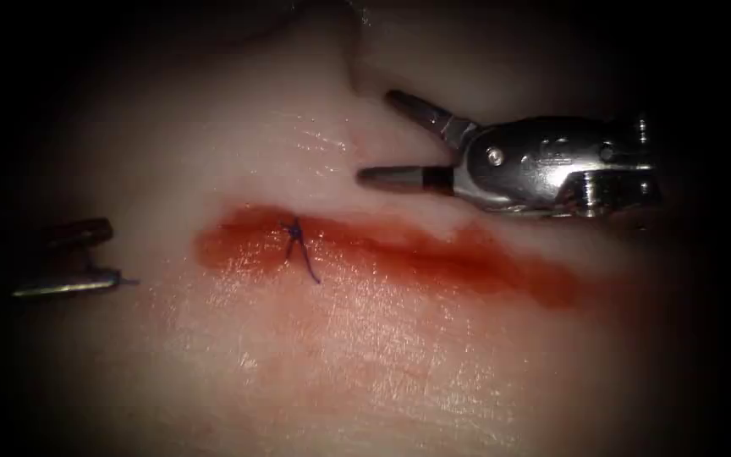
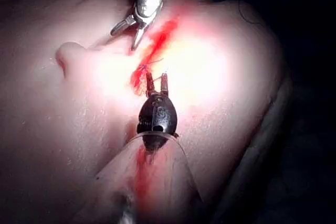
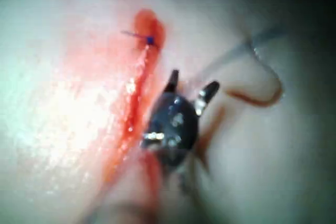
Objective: Wound Closure
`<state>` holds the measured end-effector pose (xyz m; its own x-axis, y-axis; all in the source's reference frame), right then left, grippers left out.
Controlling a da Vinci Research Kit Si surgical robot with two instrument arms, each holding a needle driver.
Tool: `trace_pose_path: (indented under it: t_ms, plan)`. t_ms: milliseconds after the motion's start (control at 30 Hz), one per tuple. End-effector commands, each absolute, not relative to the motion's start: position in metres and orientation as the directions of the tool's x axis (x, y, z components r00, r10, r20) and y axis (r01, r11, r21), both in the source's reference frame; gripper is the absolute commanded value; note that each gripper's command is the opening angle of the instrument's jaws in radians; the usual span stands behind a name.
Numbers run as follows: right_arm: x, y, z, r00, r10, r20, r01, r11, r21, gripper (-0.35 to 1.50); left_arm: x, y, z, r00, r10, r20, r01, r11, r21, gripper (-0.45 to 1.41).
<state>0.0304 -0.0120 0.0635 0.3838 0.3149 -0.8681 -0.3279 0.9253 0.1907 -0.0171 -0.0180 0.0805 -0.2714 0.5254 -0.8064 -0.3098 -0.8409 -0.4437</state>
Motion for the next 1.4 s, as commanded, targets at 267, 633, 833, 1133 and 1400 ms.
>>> trace_pose_path:
  t_ms: [267,633,833,1133,1400]
  plan:
    - [0.0304,-0.013,0.063,0.383,0.321,-0.867,-0.317,0.926,0.203,1.38,-0.0205,-0.019,0.086,-0.25,0.494,-0.833,-0.265,-0.862,-0.431,0.37]
    - [0.0306,-0.014,0.062,0.382,0.323,-0.866,-0.317,0.926,0.206,1.38,-0.019,-0.018,0.088,-0.257,0.477,-0.84,-0.289,-0.868,-0.404,0.52]
    - [0.0306,-0.014,0.062,0.383,0.324,-0.865,-0.32,0.925,0.204,1.38,-0.0143,-0.016,0.093,-0.342,0.46,-0.819,-0.359,-0.87,-0.339,0.52]
    - [0.0307,-0.014,0.062,0.383,0.324,-0.865,-0.321,0.925,0.204,1.38,-0.0082,-0.019,0.101,-0.476,0.491,-0.73,-0.404,-0.859,-0.315,0.73]
    - [0.0307,-0.014,0.062,0.383,0.323,-0.865,-0.321,0.925,0.203,1.38,-0.0061,-0.021,0.102,-0.499,0.495,-0.711,-0.382,-0.862,-0.332,0.83]
